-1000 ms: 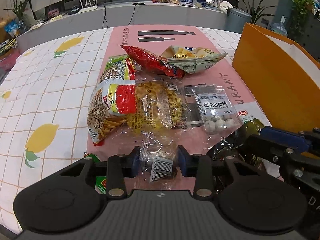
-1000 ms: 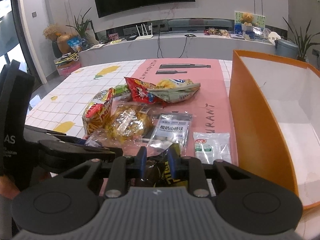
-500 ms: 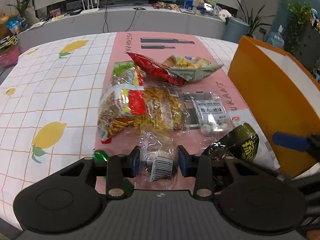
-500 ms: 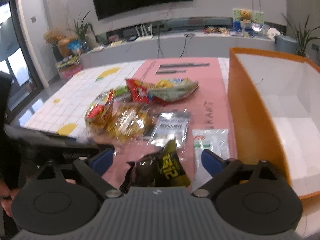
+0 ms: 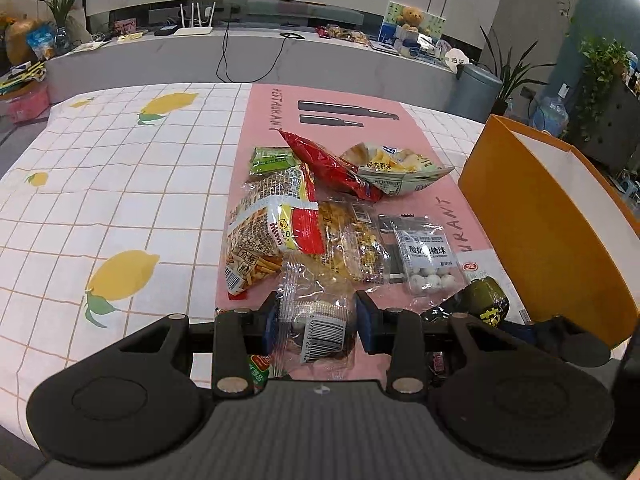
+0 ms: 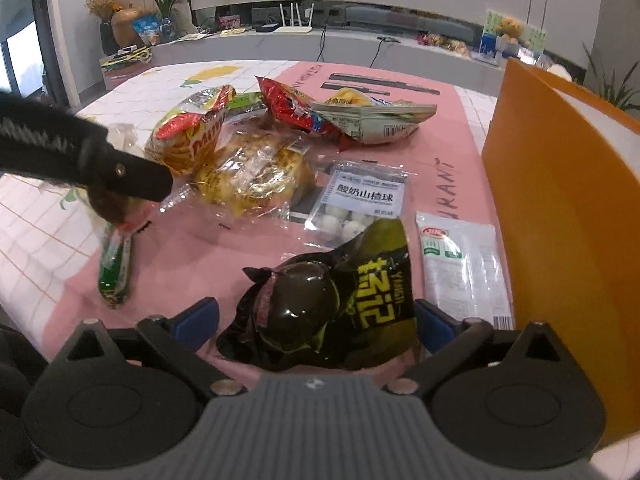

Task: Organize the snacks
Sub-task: 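Carry the dark bag into the orange box with the right tool while left holds packet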

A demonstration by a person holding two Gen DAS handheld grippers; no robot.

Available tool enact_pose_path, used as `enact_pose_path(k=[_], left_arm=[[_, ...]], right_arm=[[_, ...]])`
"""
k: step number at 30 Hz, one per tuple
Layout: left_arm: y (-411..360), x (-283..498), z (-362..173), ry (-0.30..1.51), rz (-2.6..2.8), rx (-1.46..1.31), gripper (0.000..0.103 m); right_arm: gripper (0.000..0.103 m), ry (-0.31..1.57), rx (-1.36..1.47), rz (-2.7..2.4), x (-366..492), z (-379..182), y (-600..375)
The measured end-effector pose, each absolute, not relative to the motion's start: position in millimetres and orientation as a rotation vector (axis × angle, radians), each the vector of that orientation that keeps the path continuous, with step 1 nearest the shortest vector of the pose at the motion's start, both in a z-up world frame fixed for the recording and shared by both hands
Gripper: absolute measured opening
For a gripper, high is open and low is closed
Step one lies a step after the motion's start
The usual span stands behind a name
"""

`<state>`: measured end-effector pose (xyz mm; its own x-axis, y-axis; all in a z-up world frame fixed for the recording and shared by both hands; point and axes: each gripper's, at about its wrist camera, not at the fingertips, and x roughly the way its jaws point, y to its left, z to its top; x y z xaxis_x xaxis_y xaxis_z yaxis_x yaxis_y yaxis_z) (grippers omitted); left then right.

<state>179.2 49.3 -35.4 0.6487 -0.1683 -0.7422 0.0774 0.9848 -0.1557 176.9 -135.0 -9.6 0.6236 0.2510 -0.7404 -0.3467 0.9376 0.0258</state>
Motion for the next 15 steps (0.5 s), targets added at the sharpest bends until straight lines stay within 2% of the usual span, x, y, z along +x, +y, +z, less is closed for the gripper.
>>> enact_pose_path(k=[2,4,6,7,9,15], left_arm=[[49.3,179.6,-35.2,0.854,-0.142,-0.115,0.043],[50.2,179.5,-34.2,0.851,-0.146,-0.120,0.043],[49.9,179.6,-33.5,0.848,-0.149,-0.121,0.043],[49.5,179.6,-33.3,0.847,-0.150,-0.120,0.043],[48.8,179.6,-32.8,0.844,-0.150,-0.118,0.043],[49.0,178.2,-32.4,0.840,-0.151,-0.119,0.043]], right_arm=[[0.080,0.812,-0.118,0.349,175.4,-8.6,-134.7],[0.066,0.796,-0.116,0.346,174.2,-5.6,-134.9],[0.057,0.800,-0.116,0.347,174.5,-4.4,-135.6],[0.049,0.797,-0.114,0.344,174.1,-4.3,-136.2],[0.040,0.793,-0.108,0.345,173.9,-3.1,-137.8],[0.038,0.786,-0.111,0.345,174.0,-1.5,-138.4]])
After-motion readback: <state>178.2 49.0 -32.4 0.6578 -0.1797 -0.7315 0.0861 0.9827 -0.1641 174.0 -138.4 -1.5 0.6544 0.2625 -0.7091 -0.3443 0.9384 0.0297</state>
